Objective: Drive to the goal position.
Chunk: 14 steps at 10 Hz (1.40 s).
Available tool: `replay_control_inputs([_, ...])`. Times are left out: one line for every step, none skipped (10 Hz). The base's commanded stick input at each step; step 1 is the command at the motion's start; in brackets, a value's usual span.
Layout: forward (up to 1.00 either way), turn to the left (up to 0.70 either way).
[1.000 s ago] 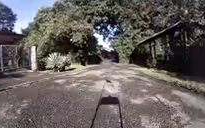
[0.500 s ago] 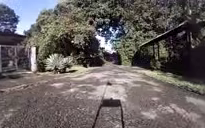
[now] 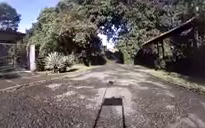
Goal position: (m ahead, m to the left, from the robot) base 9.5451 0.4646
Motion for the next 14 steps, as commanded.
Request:
replay_control_inputs([0.70,-0.35])
replay_control_inputs([0.70,-0.35])
replay_control_inputs([0.70,-0.35])
replay_control_inputs([0.70,-0.35])
replay_control_inputs([0.70,-0.35])
replay_control_inputs([0.70,-0.35])
replay_control_inputs([0.70,-0.35])
replay_control_inputs([0.70,0.00])
replay_control_inputs([0.70,0.00])
replay_control_inputs([0.70,0.00])
replay_control_inputs([0.70,0.00])
replay_control_inputs([0.70,0.00])
replay_control_inputs([0.70,0.00])
replay_control_inputs([0.70,0.00])
